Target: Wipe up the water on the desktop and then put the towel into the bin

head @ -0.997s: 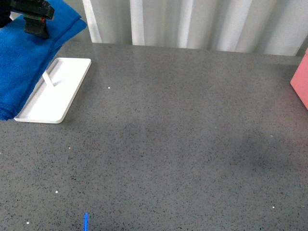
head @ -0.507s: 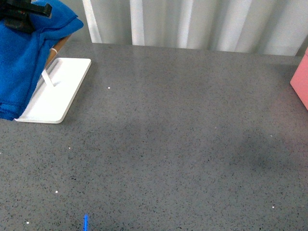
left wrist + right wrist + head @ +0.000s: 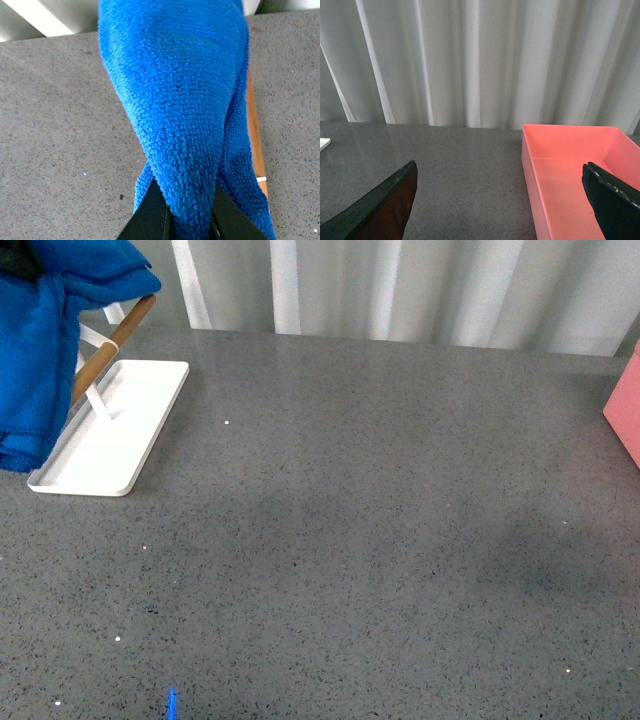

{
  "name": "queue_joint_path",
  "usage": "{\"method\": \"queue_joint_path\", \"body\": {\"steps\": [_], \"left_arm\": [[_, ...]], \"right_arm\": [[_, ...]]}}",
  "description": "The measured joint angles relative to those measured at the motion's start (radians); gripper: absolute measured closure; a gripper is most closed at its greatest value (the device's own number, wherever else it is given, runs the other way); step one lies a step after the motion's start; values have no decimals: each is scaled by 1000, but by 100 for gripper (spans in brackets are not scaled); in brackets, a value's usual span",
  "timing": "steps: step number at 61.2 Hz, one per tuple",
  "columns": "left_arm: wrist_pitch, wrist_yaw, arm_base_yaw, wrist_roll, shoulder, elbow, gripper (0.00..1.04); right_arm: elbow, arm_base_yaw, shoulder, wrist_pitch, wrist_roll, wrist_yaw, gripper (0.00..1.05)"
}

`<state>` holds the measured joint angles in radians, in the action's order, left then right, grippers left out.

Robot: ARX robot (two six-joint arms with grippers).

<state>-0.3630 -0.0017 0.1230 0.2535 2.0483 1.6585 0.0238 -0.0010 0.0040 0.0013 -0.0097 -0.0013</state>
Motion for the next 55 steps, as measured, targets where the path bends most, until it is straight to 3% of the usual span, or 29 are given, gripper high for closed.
{"method": "queue_joint_path", "body": {"steps": [25,41,55], "left_arm": [[-46,89,-45,-48,-114,74,99],[24,243,-202,-195,-294,-32,99],[173,312,-346,-389,-360,-167,99]], "right_arm": [[0,0,0,0,0,0,7],[0,0,0,0,0,0,7],[0,0,0,0,0,0,7]]}}
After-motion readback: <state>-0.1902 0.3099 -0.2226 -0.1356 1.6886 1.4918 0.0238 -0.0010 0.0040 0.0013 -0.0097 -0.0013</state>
